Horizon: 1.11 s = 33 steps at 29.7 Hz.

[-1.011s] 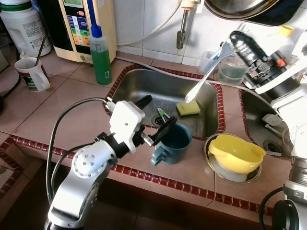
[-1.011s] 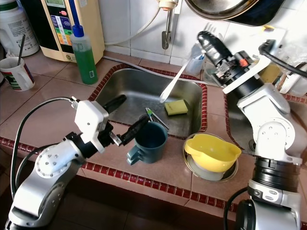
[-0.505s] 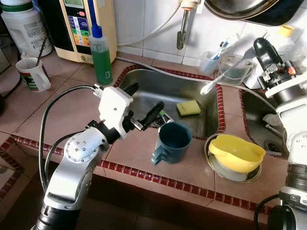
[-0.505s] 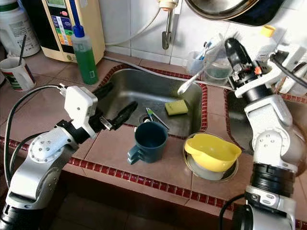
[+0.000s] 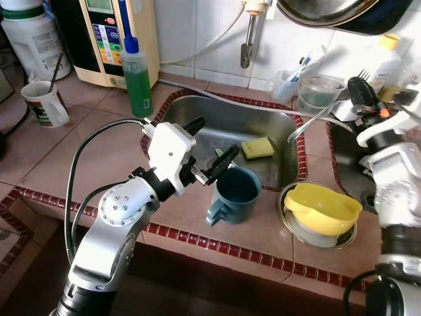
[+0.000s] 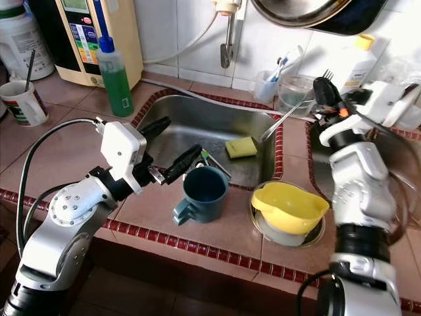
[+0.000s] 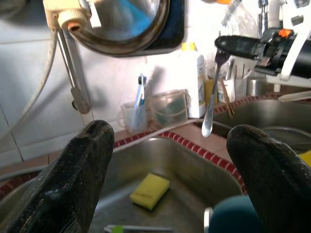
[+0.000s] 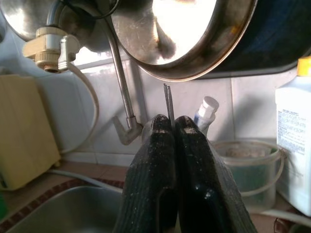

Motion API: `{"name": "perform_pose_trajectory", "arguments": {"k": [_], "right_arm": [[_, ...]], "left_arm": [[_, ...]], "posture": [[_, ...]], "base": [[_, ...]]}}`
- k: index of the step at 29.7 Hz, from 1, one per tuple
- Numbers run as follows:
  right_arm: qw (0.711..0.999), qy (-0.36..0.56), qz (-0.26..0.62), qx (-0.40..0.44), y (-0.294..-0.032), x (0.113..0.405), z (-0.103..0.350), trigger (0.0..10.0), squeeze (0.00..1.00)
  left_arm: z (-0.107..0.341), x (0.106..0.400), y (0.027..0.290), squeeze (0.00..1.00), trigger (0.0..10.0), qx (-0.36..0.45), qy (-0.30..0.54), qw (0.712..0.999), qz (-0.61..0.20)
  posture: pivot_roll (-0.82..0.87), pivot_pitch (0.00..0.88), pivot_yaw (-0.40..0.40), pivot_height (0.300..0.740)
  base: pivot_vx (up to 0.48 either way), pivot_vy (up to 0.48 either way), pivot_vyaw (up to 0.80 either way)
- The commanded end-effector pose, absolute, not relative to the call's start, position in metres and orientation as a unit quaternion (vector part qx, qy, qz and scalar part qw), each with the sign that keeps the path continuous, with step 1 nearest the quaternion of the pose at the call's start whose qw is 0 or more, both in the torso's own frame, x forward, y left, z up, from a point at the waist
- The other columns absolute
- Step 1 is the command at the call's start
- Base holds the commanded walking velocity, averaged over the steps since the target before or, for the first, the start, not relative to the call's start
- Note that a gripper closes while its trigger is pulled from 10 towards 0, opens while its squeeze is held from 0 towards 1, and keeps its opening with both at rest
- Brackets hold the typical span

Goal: Kitchen organization

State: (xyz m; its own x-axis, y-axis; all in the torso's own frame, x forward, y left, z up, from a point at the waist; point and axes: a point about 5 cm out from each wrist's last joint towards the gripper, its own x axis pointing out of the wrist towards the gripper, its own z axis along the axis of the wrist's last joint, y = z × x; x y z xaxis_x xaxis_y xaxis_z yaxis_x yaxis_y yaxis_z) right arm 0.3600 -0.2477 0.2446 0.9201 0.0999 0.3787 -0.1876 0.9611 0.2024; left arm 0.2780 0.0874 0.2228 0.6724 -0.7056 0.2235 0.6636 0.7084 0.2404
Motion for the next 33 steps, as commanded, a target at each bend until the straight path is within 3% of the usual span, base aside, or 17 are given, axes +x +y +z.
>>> {"name": "perform_pose_trajectory", "arguments": {"k": [1, 15, 33], "right_arm": [[0.974, -0.192, 0.062, 0.101, -0.25, 0.363, 0.252, 10.0, 0.0], [0.98, -0.135, 0.124, 0.077, -0.229, 0.394, 0.249, 10.0, 0.0], [0.97, -0.077, 0.204, 0.111, -0.194, 0.409, 0.244, 10.0, 0.0]], "left_arm": [[0.225, 0.281, 0.085, 0.0, 10.0, 0.079, -0.152, 0.912, -0.373], [0.234, 0.267, 0.072, 0.0, 10.0, 0.08, -0.151, 0.891, -0.42], [0.249, 0.27, 0.065, 0.0, 10.0, 0.116, -0.17, 0.867, -0.453]], "posture": [[-0.19, 0.091, -0.026, 0.732], [-0.16, 0.183, -0.049, 0.732], [-0.14, 0.251, -0.073, 0.732]], "base": [[0.0, 0.0, 0.0], [0.0, 0.0, 0.0], [0.0, 0.0, 0.0]]}}
